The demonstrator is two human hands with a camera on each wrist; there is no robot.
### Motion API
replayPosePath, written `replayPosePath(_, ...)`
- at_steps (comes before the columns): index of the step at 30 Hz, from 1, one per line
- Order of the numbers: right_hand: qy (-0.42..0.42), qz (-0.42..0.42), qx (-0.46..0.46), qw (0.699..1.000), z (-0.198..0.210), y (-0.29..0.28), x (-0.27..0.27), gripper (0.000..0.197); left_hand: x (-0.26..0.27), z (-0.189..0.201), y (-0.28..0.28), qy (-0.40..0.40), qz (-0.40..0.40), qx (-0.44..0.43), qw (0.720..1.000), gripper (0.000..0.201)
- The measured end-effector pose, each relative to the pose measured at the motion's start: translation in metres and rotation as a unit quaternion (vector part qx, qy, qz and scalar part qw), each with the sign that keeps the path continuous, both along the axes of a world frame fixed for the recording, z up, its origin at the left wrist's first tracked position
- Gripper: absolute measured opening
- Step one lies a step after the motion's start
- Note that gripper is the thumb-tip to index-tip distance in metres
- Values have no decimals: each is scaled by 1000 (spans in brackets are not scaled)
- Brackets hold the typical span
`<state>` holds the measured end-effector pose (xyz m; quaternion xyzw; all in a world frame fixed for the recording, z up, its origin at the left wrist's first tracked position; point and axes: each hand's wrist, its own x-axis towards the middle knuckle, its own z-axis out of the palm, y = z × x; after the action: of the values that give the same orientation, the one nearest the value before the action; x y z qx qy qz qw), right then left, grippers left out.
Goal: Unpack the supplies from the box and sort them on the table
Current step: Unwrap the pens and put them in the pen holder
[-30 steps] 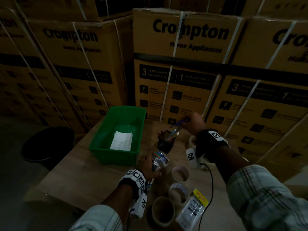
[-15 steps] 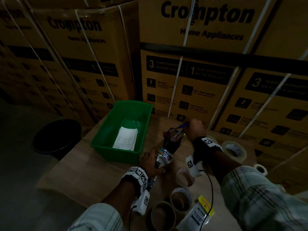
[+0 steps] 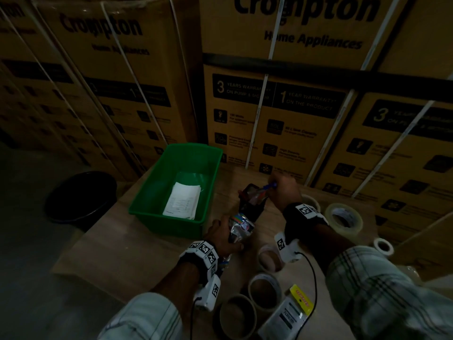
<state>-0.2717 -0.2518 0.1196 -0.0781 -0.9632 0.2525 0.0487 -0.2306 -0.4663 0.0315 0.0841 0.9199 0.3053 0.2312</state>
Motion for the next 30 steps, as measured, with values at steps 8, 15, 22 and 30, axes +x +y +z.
replayPosePath(8, -59, 39, 30, 997, 3, -21, 6, 24, 1, 0, 1, 9, -11, -12, 1000, 109)
replayPosePath(15, -71, 85, 53, 993, 0, -35, 24, 21, 2, 4, -7, 17, -11, -13, 1000, 109)
replayPosePath(22, -76, 53, -26, 995, 0, -26, 52, 21, 11, 15, -5, 33, -38, -10, 999, 109)
replayPosePath(30, -177, 68, -153, 970, -14, -33, 83, 20, 26, 39, 9, 134, -106, -95, 981, 99)
